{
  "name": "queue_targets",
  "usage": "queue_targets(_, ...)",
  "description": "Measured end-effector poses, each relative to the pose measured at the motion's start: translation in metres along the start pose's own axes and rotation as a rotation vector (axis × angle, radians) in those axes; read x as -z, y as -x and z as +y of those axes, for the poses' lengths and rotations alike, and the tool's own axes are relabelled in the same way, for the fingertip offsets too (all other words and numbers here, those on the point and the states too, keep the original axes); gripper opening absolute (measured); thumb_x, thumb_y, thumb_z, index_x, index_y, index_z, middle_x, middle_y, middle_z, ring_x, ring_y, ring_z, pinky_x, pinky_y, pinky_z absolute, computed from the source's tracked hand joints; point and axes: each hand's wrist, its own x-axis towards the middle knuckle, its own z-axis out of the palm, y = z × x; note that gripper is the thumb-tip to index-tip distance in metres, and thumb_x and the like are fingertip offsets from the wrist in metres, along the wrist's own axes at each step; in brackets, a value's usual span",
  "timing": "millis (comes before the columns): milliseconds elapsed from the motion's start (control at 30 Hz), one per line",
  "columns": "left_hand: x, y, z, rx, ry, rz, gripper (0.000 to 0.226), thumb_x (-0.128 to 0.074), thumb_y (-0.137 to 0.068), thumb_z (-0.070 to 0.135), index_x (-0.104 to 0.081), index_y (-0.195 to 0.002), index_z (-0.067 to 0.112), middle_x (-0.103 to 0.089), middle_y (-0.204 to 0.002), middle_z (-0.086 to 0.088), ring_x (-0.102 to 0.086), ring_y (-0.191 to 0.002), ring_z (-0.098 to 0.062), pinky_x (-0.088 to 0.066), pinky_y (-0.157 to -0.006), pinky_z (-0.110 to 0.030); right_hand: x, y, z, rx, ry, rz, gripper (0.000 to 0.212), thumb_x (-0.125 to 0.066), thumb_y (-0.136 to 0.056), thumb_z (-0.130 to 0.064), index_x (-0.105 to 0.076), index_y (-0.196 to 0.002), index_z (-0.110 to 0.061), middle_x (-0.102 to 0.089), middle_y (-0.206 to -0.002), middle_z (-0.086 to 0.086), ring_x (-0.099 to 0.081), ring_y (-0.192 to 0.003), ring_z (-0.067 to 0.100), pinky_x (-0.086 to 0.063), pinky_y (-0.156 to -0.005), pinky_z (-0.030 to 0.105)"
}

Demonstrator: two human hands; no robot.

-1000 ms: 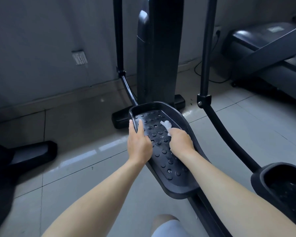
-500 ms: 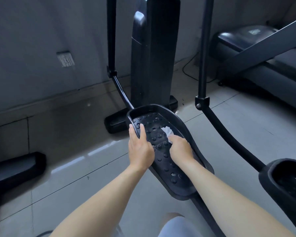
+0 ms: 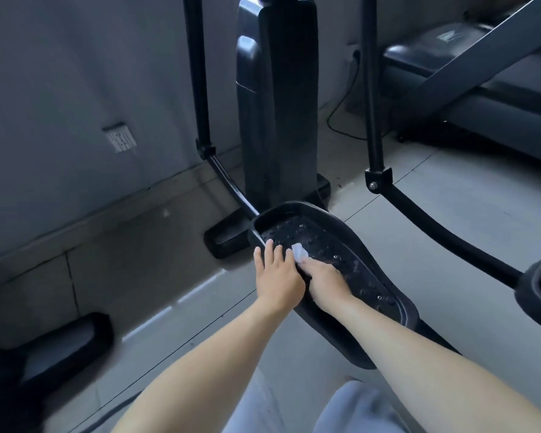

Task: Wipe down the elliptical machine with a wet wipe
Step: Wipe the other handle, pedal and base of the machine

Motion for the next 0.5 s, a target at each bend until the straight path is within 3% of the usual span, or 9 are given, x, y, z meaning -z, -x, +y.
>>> queue_targets(67, 0.001, -0.002, -0.001, -0.034, -0.034, -0.027, 0.046, -0.036, -0.093, 0.022, -0.05, -0.136, 0.013, -0.046, -0.145, -0.007, -0.015, -0.15, -0.032, 0.005, -0.124, -0.052, -0.002, 0.001, 0.004, -0.007, 0.014, -0.026, 0.042, -0.032, -0.097, -0.031, -0.065, -0.122, -0.036, -0.068, -0.121, -0.008, -0.061, -0.114, 0.019, -0.048, -0.097, 0.036)
queue_targets(200, 0.002, -0.001, 0.002, -0.085, -0.134, -0.08, 0.035, -0.039, -0.093, 0.026, -0.06, -0.12, 0.017, -0.057, -0.129, -0.005, -0.032, -0.135, -0.033, -0.001, -0.123, -0.052, 0.019, -0.004, 0.031, -0.101, 0.211, 0.068, 0.044, -0.032, -0.096, -0.007, -0.059, -0.126, -0.025, -0.06, -0.129, -0.002, -0.057, -0.116, 0.026, -0.049, -0.095, 0.039)
queue_targets(333, -0.005, 0.004, 0.007, -0.126, -0.215, -0.123, 0.032, -0.039, -0.093, 0.022, -0.059, -0.116, 0.017, -0.058, -0.12, -0.005, -0.04, -0.126, -0.034, 0.003, -0.122, -0.058, 0.023, 0.006, 0.055, -0.266, 0.152, 0.181, 0.049, -0.029, -0.1, -0.008, -0.052, -0.138, -0.029, -0.061, -0.133, -0.002, -0.059, -0.114, 0.027, -0.05, -0.094, 0.037)
queue_targets(400, -0.009, 0.004, 0.01, -0.145, -0.226, -0.141, 0.032, -0.038, -0.09, 0.018, -0.059, -0.115, 0.018, -0.058, -0.116, -0.004, -0.044, -0.121, -0.032, 0.002, -0.122, -0.058, 0.008, 0.018, 0.056, -0.175, 0.162, 0.154, 0.062, -0.028, -0.094, -0.001, -0.049, -0.143, -0.033, -0.059, -0.14, -0.005, -0.058, -0.117, 0.027, -0.049, -0.097, 0.037)
queue_targets(500, -0.016, 0.001, 0.01, -0.164, -0.205, -0.147, 0.032, -0.038, -0.089, 0.018, -0.059, -0.114, 0.019, -0.057, -0.113, -0.001, -0.047, -0.115, -0.028, -0.005, -0.119, -0.056, -0.011, 0.037, 0.043, 0.101, 0.153, -0.018, 0.071, -0.031, -0.093, 0.003, -0.042, -0.15, -0.039, -0.047, -0.152, -0.016, -0.052, -0.132, 0.022, -0.045, -0.109, 0.038)
